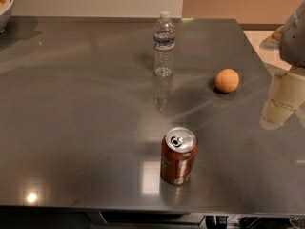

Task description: Move water bottle near orange

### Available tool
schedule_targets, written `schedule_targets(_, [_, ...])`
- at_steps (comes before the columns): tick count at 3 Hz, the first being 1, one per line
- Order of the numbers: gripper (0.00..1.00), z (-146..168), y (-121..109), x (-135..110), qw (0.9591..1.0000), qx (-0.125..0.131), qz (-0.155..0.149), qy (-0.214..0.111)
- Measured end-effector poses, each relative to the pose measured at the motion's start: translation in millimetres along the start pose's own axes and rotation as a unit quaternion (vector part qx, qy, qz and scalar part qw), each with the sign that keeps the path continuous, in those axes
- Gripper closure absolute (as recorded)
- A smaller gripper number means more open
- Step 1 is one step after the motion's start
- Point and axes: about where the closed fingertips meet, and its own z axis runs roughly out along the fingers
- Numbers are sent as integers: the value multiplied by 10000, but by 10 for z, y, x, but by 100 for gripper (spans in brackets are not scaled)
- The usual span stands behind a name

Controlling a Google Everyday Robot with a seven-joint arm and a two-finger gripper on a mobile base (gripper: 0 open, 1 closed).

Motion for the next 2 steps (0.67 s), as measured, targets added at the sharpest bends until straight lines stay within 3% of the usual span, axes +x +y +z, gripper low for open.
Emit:
schedule_targets(1, [0,-1,-17,-20,10000,6,-13,-27])
schedule_targets(2, [0,116,-200,-213,9997,-35,-53,-220])
